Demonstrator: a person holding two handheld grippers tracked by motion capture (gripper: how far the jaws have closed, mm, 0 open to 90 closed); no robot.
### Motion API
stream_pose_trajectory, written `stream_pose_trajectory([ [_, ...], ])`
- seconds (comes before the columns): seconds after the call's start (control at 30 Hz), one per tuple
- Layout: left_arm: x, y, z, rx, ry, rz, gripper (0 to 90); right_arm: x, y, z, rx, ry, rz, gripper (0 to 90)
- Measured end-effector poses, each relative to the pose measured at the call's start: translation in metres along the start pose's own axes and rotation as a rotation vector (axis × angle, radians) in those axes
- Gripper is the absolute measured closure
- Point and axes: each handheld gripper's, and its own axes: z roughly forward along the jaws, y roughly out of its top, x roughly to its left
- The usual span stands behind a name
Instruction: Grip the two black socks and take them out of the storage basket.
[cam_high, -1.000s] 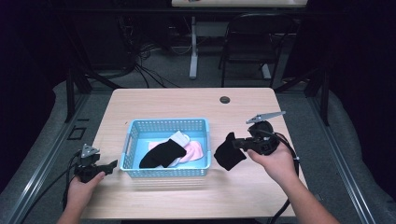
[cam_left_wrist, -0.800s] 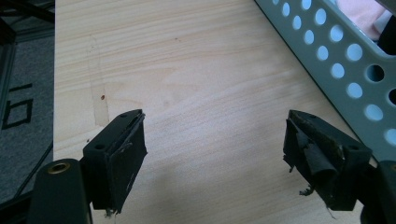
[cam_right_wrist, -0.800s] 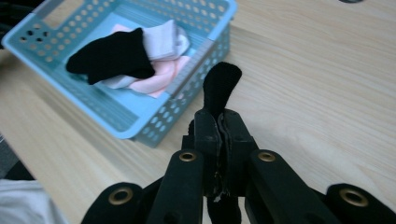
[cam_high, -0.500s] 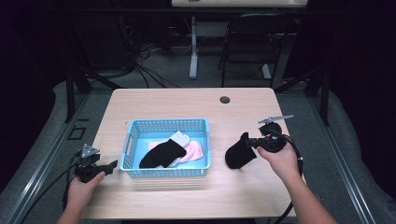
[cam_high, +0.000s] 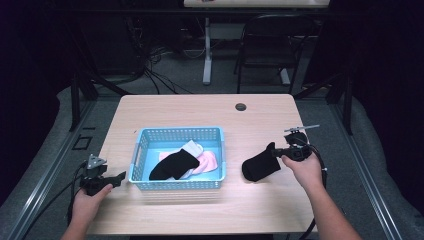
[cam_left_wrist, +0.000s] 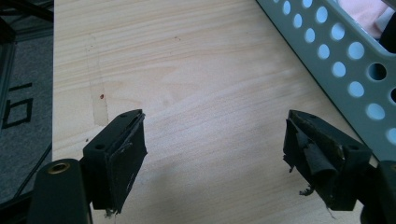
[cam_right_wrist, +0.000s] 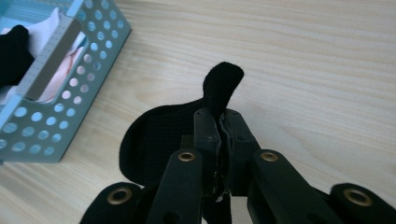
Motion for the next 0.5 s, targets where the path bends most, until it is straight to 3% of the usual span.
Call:
stream_pose_trajectory([
  [0.13, -0.0001, 0.0000, 0.0000, 0.001, 0.000, 0.002, 20.9, -0.0057, -0.0015, 0.0009, -0.001, -0.008, 0.015, 83.9],
  [0.33, 0.0000, 0.0000, -0.0001, 0.000, 0.001, 0.001, 20.9, -0.0093, -0.0013, -0.0019, -0.012, -0.026, 0.018, 73.8],
  [0.5, -0.0003, 0.0001, 0.0001, 0.001, 0.000, 0.003, 20.9, -0.0077, 0.0033, -0.0080, -0.026, -0.049, -0.008, 70.1],
])
